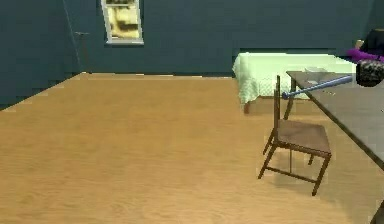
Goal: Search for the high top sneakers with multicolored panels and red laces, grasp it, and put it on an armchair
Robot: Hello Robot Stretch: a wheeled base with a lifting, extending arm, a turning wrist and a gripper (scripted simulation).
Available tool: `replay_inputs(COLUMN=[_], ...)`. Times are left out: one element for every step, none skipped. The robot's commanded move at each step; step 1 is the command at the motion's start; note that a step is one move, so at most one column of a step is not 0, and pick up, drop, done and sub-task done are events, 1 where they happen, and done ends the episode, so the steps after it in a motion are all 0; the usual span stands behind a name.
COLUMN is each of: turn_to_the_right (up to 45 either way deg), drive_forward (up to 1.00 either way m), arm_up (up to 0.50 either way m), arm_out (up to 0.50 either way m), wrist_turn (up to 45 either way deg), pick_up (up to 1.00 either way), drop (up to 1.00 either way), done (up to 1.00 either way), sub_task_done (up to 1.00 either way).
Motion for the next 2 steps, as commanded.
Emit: replay_inputs(turn_to_the_right=[-45.0,-15.0], drive_forward=[0.00,0.00], arm_up=[0.00,0.00], arm_out=[0.00,0.00], wrist_turn=[0.0,0.0], pick_up=[0.00,0.00], drop=[0.00,0.00], done=[0.00,0.00], sub_task_done=[0.00,0.00])
